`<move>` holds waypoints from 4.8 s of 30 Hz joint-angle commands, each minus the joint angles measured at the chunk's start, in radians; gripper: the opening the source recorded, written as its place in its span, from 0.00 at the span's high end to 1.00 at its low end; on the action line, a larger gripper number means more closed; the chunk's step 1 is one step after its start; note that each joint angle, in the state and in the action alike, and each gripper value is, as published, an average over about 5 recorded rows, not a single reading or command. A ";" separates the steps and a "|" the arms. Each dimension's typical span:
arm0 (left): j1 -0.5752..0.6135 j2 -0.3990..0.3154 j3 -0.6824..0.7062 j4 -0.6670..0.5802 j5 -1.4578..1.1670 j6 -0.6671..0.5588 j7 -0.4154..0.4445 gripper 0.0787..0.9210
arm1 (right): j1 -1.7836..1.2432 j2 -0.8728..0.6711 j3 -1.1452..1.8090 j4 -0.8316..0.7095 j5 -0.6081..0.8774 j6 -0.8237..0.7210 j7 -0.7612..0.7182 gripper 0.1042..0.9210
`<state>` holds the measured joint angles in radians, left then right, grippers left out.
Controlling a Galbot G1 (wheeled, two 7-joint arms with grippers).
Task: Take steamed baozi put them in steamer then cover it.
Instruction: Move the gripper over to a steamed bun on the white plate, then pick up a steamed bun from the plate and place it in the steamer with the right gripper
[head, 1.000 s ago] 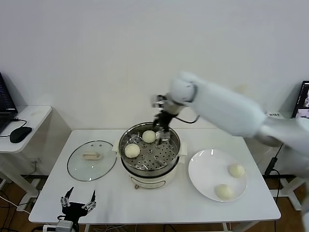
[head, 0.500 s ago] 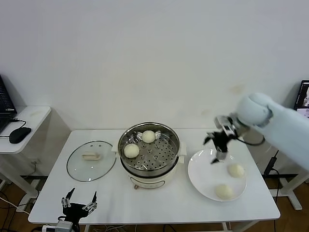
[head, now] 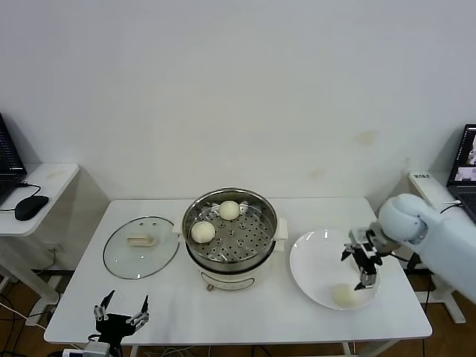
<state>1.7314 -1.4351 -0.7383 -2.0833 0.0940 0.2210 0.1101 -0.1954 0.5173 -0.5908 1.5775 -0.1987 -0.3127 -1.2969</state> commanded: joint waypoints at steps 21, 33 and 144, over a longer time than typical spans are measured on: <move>-0.017 0.006 0.000 0.042 0.006 0.004 0.012 0.12 | -0.094 0.099 0.017 -0.117 -0.067 0.010 0.023 0.12; -0.021 0.005 0.001 0.051 0.009 0.004 0.013 0.12 | -0.098 0.108 0.015 -0.134 -0.066 0.004 0.017 0.16; -0.062 -0.021 -0.038 0.068 0.028 -0.009 -0.039 0.12 | 0.536 0.780 -0.504 -0.260 -0.044 0.712 0.058 0.44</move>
<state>1.6692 -1.4562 -0.7775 -2.0152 0.1216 0.2120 0.0717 0.3528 1.2905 -1.0828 1.3098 -0.2198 0.3849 -1.2487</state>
